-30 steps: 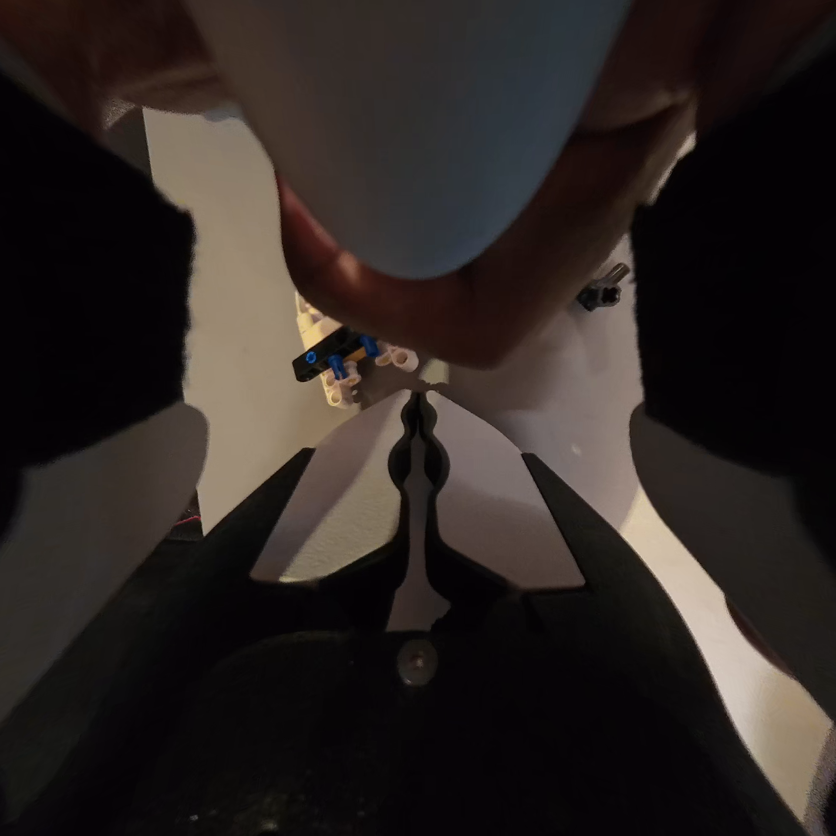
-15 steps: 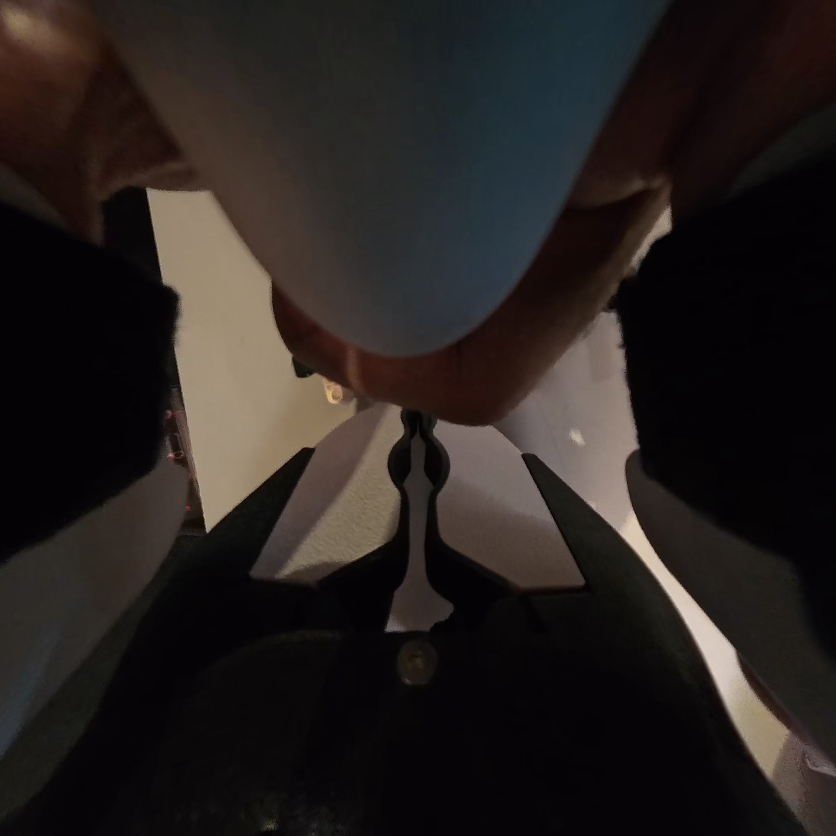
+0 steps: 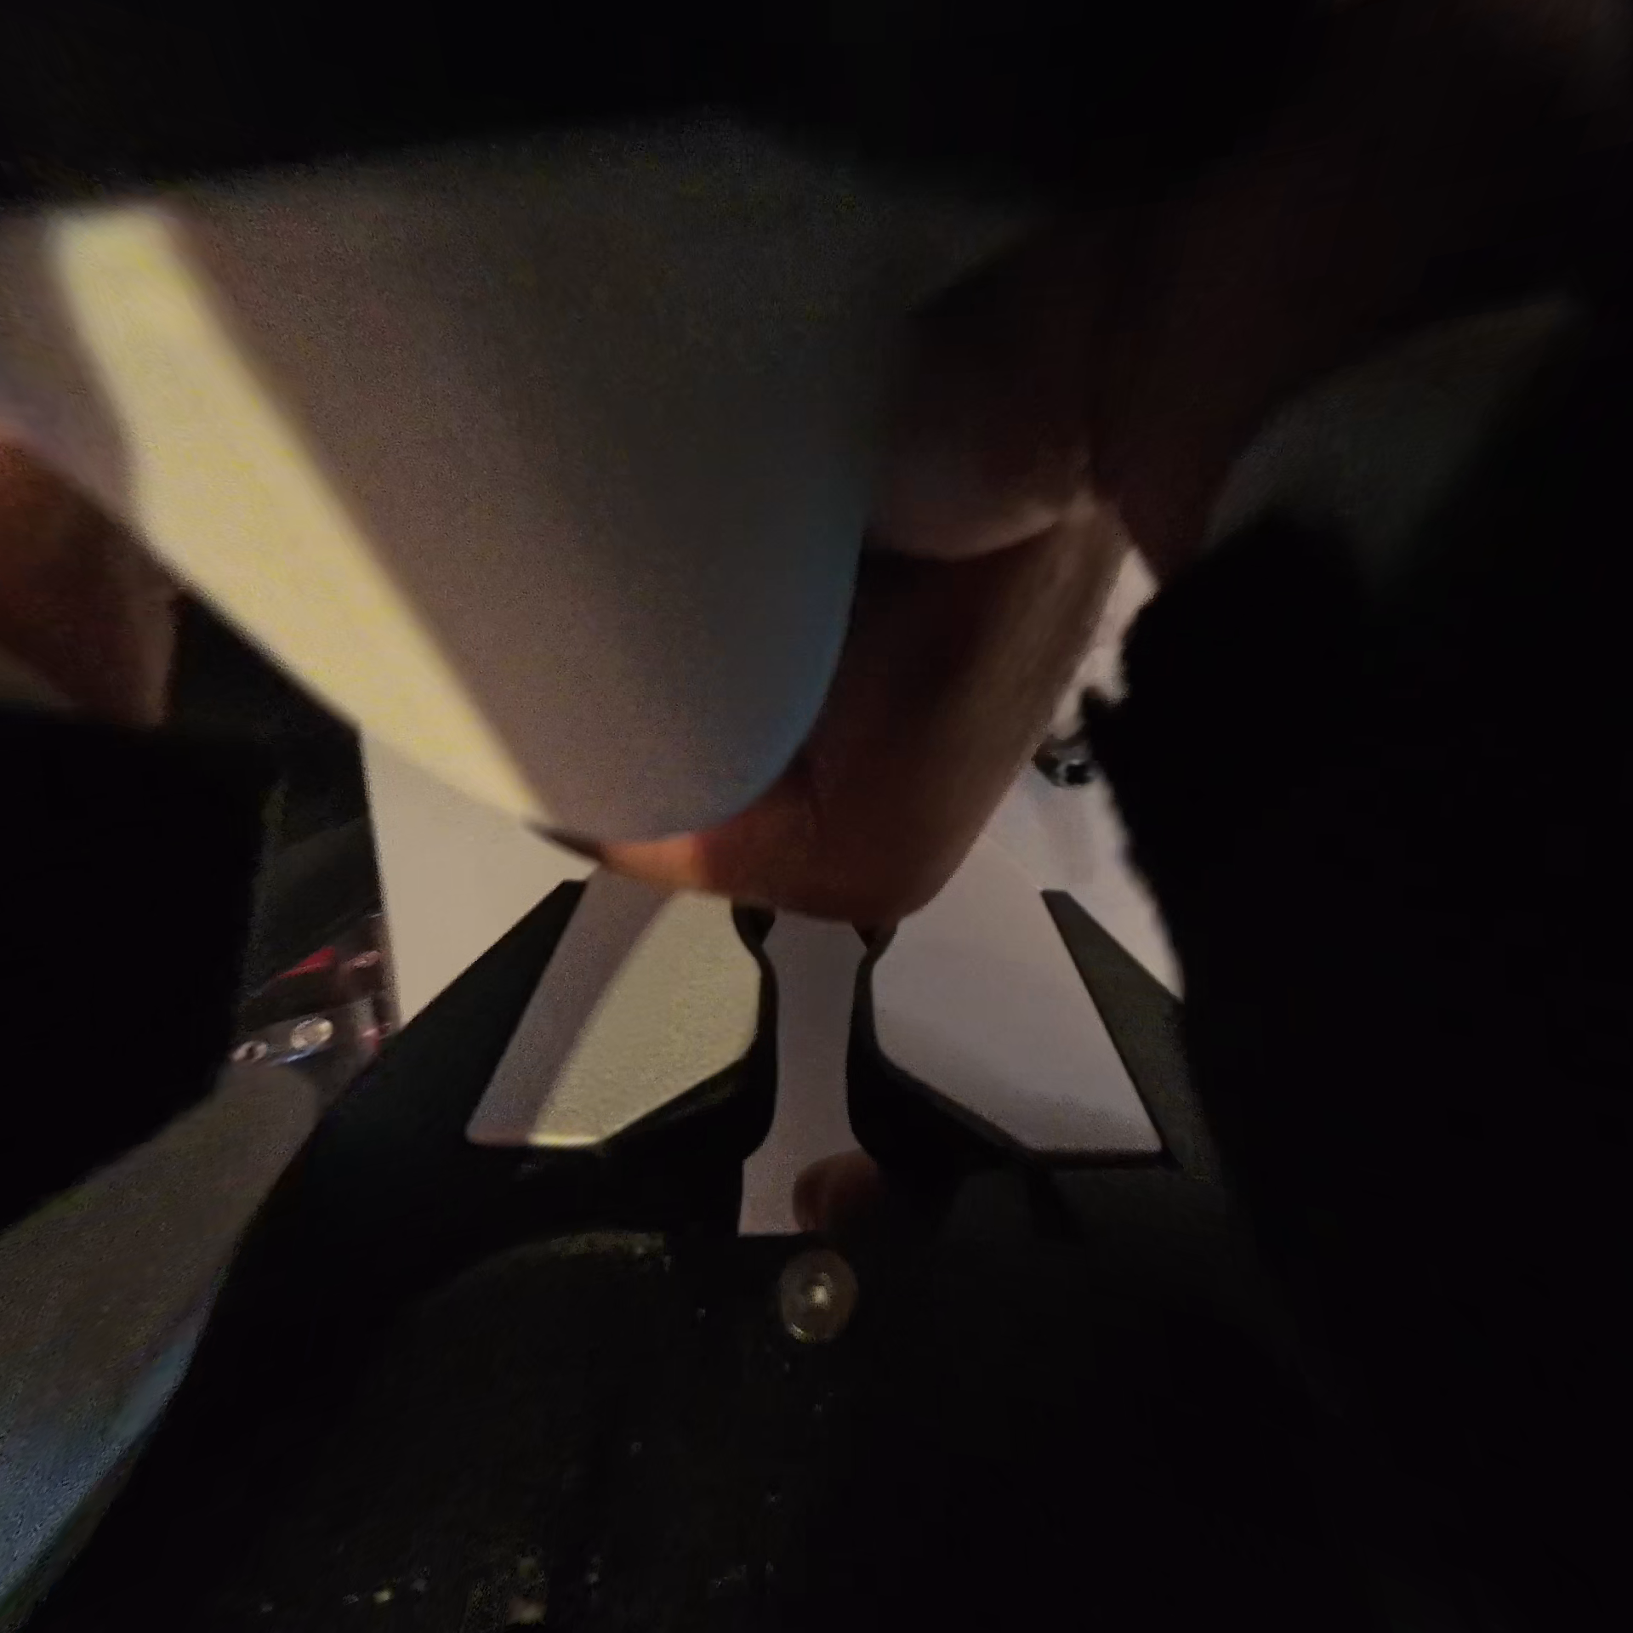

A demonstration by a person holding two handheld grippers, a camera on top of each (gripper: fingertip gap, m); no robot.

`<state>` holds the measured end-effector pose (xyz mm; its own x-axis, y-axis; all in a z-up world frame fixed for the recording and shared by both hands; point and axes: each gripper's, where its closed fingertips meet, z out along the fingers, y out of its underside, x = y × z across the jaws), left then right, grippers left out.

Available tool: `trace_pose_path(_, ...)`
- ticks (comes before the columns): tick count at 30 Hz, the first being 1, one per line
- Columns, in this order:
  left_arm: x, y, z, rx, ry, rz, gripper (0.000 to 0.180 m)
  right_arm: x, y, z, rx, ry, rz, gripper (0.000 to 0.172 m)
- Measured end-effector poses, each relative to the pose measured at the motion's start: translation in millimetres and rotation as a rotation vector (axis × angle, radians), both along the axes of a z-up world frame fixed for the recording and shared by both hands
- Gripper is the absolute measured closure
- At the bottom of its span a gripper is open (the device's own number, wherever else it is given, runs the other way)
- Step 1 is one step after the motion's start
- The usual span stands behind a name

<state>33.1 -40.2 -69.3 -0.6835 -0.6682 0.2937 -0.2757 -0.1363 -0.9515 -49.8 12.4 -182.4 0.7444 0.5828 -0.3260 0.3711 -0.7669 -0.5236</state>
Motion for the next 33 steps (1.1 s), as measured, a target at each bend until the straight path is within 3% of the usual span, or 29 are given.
trace_pose_path(1, -2, 1, -2, 0.015, 0.007, -0.011, 0.094, -3, -2, 1, -0.021, 0.029, 0.009, 0.156)
trace_pose_path(6, -8, 12, -12, 0.046, 0.014, 0.004, 0.094, -12, 0, 7, -0.021, 0.210, 0.004, 0.145)
trace_pose_path(11, -19, 29, -14, 0.041, 0.000, 0.039, 0.096, -13, 6, 28, 0.143, 0.345, 0.005, 0.131)
trace_pose_path(16, -32, 45, -16, 0.070, -0.018, 0.084, 0.102, -8, 5, 41, 0.333, 0.371, -0.008, 0.103)
trace_pose_path(21, -36, 37, -46, 0.146, 0.065, 0.045, 0.104, -20, -4, 57, 0.499, 0.366, 0.072, 0.090)
trace_pose_path(24, -43, 30, -55, 0.108, 0.094, -0.022, 0.134, -24, -10, 65, 0.551, 0.371, 0.106, 0.091)
trace_pose_path(26, -38, 33, -55, 0.070, 0.084, 0.012, 0.154, -25, -13, 67, 0.563, 0.385, 0.113, 0.092)
trace_pose_path(33, -33, 28, -61, 0.124, 0.099, 0.053, 0.155, -11, -9, 59, 0.583, 0.316, 0.076, 0.128)
